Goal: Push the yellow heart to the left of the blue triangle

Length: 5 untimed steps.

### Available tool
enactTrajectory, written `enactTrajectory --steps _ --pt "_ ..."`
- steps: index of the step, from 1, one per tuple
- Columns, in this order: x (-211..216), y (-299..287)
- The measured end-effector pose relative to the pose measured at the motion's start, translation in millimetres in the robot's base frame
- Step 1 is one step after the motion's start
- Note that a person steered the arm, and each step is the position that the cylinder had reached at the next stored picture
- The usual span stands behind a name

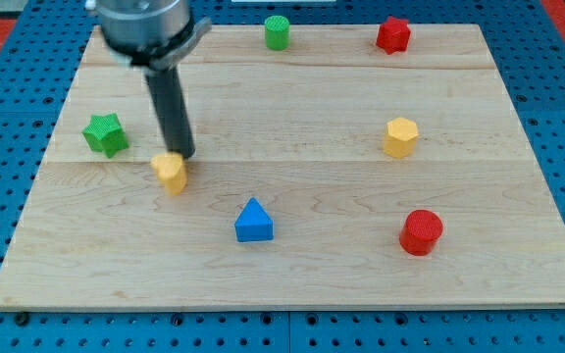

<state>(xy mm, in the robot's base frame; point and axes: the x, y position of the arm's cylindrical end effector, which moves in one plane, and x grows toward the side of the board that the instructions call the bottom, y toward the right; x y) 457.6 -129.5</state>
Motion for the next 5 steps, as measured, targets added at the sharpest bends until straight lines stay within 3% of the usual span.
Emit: enactTrajectory --steps 1,3,4,5 --pt "42.8 -28.9" --pt "64.9 22.8" --pt "91.0 -6.9" --pt "87.8 -33.2"
